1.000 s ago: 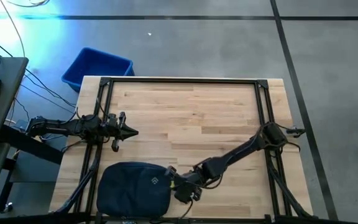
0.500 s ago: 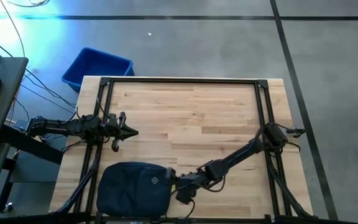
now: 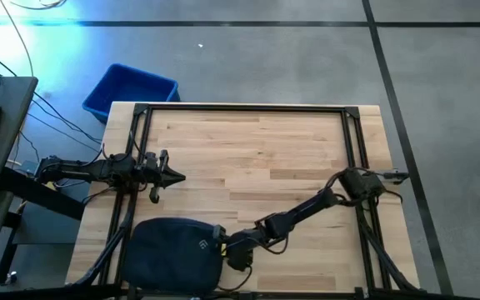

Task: Unpack backpack
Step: Open the blue backpack

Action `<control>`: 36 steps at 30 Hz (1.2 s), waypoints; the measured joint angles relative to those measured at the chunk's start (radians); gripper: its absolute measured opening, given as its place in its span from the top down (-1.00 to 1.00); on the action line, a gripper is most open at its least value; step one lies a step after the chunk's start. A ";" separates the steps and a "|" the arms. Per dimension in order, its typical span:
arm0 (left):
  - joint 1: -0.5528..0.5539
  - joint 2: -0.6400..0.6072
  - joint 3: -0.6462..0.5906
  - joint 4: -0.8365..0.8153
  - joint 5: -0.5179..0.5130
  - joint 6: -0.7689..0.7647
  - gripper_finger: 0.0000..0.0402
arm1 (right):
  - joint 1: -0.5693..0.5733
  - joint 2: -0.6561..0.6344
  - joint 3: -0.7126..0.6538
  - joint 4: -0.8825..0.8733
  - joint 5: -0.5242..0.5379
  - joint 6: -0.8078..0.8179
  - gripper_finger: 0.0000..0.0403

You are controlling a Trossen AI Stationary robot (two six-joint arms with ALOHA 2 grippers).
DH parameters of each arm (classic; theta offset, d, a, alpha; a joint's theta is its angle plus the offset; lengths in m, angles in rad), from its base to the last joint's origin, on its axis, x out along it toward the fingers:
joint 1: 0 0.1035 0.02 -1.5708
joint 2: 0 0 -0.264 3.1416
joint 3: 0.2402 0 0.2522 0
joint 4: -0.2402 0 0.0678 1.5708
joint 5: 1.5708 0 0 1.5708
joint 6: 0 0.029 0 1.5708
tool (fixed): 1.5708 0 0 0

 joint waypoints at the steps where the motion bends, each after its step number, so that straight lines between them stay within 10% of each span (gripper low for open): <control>1: 0.000 0.000 0.000 0.000 0.000 0.000 0.99 | -0.001 0.004 0.005 0.001 0.008 0.038 0.41; 6: 0.000 0.000 0.000 0.000 -0.001 0.000 0.99 | -0.005 0.009 0.033 -0.016 0.015 0.191 0.94; 24: 0.000 0.001 0.000 0.027 -0.012 -0.022 0.99 | 0.045 -0.405 0.121 -0.310 0.440 0.375 1.00; 32: 0.001 0.000 0.000 0.218 -0.265 -0.311 0.99 | 0.077 -0.552 0.121 -0.465 0.687 0.476 1.00; 36: 0.000 0.002 0.000 0.233 -0.193 -0.424 0.99 | 0.078 -0.568 0.121 -0.519 0.789 0.499 1.00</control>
